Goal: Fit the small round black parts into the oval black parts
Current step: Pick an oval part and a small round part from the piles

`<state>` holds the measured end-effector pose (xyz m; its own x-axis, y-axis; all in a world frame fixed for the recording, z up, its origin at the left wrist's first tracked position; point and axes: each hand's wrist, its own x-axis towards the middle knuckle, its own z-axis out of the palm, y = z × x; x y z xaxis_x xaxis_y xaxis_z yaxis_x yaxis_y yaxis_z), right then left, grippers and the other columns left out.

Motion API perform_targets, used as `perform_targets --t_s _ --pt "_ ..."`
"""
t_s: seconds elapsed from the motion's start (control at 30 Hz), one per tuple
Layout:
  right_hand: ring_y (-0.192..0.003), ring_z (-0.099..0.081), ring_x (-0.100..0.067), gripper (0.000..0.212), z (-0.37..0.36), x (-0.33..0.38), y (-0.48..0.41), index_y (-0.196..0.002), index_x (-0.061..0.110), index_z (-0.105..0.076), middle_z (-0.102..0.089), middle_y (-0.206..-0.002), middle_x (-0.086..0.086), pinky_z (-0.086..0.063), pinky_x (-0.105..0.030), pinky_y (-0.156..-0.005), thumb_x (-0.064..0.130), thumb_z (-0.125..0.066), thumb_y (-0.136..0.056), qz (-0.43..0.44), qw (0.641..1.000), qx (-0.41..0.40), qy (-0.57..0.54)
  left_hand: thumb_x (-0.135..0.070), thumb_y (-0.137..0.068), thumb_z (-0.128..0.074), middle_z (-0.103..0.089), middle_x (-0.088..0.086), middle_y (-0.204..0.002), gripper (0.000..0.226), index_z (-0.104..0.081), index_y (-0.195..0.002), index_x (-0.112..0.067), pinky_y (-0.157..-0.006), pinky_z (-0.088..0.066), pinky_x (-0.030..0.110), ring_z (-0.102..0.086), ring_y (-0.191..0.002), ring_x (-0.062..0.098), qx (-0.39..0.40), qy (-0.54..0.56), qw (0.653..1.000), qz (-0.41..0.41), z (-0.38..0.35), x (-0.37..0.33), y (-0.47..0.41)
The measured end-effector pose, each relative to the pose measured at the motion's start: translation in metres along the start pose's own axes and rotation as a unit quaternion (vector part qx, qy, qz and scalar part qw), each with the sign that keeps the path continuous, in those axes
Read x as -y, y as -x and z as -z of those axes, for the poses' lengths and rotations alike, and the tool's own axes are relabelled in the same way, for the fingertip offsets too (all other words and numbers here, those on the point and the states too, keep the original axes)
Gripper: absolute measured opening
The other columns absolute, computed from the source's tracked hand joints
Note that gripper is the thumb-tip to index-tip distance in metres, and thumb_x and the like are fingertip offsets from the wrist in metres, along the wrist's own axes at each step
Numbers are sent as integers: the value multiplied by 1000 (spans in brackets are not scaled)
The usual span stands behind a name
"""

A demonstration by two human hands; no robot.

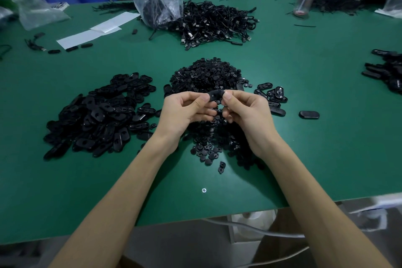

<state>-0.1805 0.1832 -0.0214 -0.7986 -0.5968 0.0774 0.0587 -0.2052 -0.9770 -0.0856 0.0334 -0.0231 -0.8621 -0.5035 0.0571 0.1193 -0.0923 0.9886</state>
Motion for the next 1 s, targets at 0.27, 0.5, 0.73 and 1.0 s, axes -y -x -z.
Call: perform_targets --t_s 0.27,0.5,0.73,1.0 --pt "-56 -56 -5 13 -1 -4 0 -100 2 -73 -70 -67 8 -46 -17 -56 14 -69 -99 46 993 -34 105 -15 -96 -73 -79 18 -96 15 -74 -105 -3 -73 -63 30 -77 -80 27 22 -15 999 -18 0 0 0" --pt "-57 -61 1 6 -2 -6 0 -94 9 -75 -74 -69 11 -46 -11 -55 13 -73 -96 85 984 -49 151 -12 -96 -72 -79 18 -95 16 -74 -105 1 -73 -63 31 -77 -79 26 26 -29 999 -20 -2 1 1" --pt "-63 -63 -3 3 -3 -3 2 -91 14 -74 -72 -73 9 -48 -19 -62 16 -74 -94 111 966 -72 222 -9 -94 -74 -79 17 -92 17 -73 -106 3 -72 -63 31 -76 -77 26 31 -42 998 -27 -3 1 1" --pt "-69 -58 -1 3 -6 -4 6 -95 14 -76 -69 -84 8 -41 -13 -67 13 -74 -93 176 935 -74 299 -5 -98 -69 -78 18 -90 13 -74 -107 2 -75 -64 35 -75 -76 27 26 -54 998 -30 -6 2 2"
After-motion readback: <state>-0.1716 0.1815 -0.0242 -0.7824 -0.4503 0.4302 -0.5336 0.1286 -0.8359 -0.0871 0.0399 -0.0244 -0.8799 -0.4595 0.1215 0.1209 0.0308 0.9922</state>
